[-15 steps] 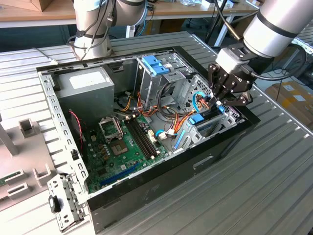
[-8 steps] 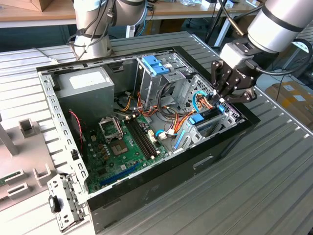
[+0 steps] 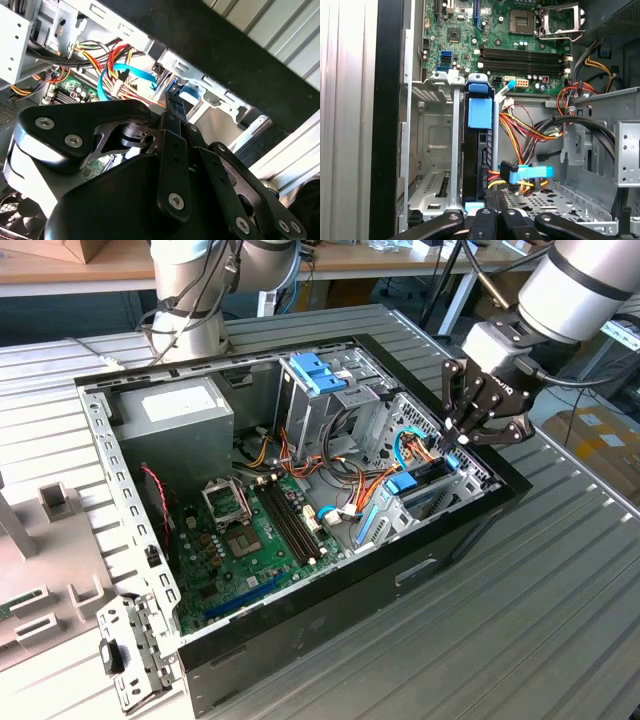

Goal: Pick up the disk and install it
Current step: 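Insert the first disk wire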

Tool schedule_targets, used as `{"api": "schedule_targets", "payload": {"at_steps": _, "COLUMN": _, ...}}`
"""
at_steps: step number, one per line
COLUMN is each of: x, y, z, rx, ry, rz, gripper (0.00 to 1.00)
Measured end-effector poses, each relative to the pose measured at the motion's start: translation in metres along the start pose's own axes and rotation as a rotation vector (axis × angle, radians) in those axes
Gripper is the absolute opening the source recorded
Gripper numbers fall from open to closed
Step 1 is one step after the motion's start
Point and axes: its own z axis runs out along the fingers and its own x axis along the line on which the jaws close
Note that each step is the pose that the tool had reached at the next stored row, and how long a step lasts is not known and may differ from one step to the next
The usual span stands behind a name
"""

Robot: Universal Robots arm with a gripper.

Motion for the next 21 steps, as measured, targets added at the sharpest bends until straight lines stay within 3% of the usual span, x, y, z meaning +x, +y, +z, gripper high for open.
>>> {"api": "schedule_targets", "payload": {"at_steps": 17, "x": 0.0001, "y": -0.0449, "z": -0.0118, "rx": -0.0134, "ry": -0.0050, "rz": 0.001, "gripper": 0.11}}
{"api": "schedule_targets", "payload": {"at_steps": 21, "x": -0.0001, "y": -0.0510, "z": -0.0149, "rx": -0.0155, "ry": -0.0051, "rz": 0.001, "gripper": 0.11}}
